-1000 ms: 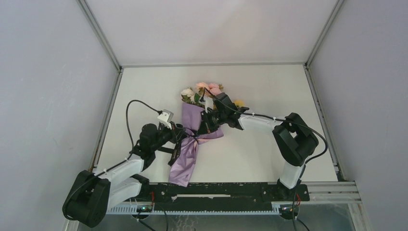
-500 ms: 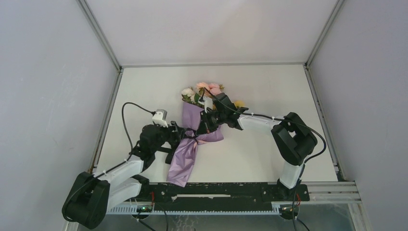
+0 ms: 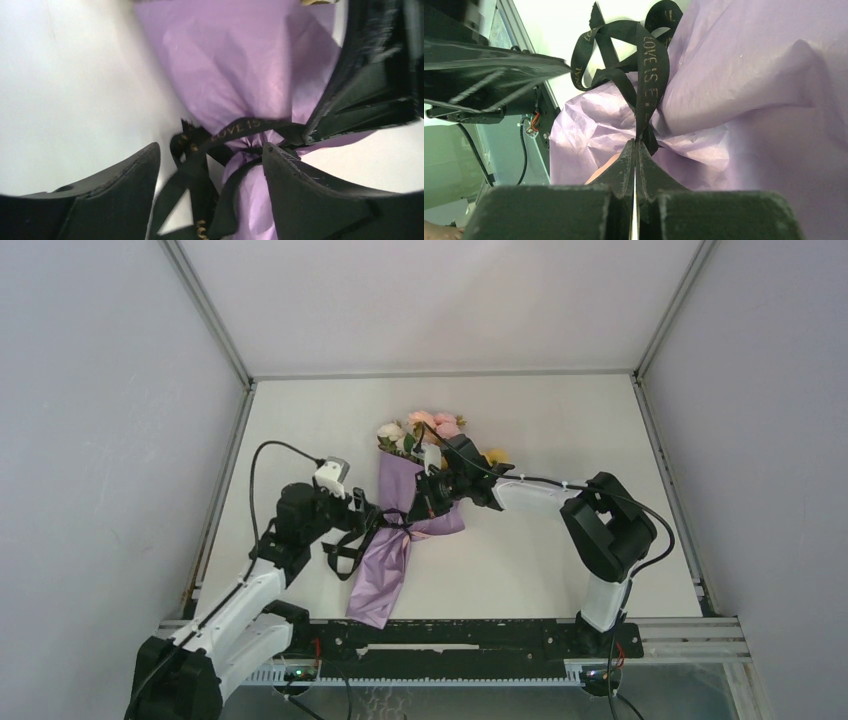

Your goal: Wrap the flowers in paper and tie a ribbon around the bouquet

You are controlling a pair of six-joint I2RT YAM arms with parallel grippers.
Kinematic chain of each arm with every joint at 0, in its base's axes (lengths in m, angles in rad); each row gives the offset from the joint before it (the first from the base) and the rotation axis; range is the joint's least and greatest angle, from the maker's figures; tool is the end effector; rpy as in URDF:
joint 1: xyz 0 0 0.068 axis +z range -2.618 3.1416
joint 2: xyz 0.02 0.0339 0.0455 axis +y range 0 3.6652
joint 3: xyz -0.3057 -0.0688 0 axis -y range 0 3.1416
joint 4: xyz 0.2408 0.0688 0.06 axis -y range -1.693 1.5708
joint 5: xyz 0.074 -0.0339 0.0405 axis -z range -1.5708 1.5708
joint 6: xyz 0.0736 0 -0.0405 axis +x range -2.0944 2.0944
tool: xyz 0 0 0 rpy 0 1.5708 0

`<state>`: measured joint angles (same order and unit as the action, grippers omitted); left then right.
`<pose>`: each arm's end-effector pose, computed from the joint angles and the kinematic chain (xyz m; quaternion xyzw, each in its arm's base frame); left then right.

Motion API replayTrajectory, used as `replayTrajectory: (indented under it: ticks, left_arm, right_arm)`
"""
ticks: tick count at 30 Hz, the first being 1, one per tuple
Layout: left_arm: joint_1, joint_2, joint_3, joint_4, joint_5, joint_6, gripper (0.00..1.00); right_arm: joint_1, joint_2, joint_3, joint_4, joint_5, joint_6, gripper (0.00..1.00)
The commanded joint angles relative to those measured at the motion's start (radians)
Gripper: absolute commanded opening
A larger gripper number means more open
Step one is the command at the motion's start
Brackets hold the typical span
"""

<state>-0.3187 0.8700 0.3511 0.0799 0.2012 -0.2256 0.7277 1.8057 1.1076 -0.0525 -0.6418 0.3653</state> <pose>0.1796 -0.0748 0.2177 0.0929 0.8364 -0.2251 0.4910 0.2779 0.3066 0.2113 -0.2805 0.8334 0.4438 0.1729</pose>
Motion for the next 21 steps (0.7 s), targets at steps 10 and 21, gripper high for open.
replayTrajectory:
  ticks: [10,21]
  left_arm:
    - [0.055,0.124,0.214,-0.513,0.321,1.285,0.74]
    - [-0.248,0.136,0.131,-0.374,0.268,1.1,0.6]
  right_arm:
    - [0.001,-0.052,0.01,0.066,0.01,0.004,0.0]
    - [-0.028,-0.078,0.008,-0.023,0.098,-0.013,0.0]
